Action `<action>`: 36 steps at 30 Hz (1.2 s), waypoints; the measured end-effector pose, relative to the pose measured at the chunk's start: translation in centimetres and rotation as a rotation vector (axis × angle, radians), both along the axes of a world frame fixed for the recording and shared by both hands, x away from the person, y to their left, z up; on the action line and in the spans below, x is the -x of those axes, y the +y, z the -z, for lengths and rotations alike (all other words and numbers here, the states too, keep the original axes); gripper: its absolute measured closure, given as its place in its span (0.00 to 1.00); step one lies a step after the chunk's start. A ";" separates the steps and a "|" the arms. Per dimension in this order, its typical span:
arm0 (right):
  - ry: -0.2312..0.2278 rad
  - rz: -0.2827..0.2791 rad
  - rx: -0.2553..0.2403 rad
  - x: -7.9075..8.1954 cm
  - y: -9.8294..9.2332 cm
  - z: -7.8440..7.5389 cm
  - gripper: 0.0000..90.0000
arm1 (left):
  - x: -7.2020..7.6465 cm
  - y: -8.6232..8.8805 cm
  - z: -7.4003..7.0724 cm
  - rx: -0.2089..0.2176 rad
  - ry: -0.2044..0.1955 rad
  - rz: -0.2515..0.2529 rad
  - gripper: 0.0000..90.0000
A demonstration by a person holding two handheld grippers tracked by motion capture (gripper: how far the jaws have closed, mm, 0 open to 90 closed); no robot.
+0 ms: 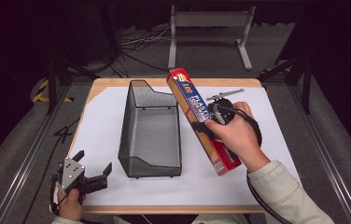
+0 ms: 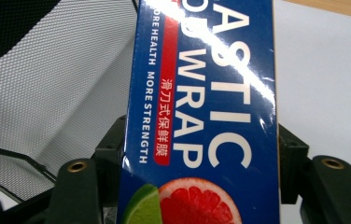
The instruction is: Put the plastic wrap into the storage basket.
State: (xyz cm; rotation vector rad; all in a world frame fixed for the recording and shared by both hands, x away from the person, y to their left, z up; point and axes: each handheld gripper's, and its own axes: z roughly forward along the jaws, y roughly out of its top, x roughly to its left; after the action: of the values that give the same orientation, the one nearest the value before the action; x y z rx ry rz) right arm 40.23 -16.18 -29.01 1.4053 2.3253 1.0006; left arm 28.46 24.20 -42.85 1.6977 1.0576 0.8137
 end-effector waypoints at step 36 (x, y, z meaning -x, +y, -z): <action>0.069 -0.035 0.026 -1.8 8.7 1.4 0.43 | 0.0 0.0 0.0 -0.002 -0.005 0.005 0.00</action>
State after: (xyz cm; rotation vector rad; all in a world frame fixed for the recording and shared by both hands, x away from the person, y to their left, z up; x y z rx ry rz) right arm 42.00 -7.53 -30.42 1.4148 2.4113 0.9418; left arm 28.47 24.19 -42.83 1.6988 1.0491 0.8156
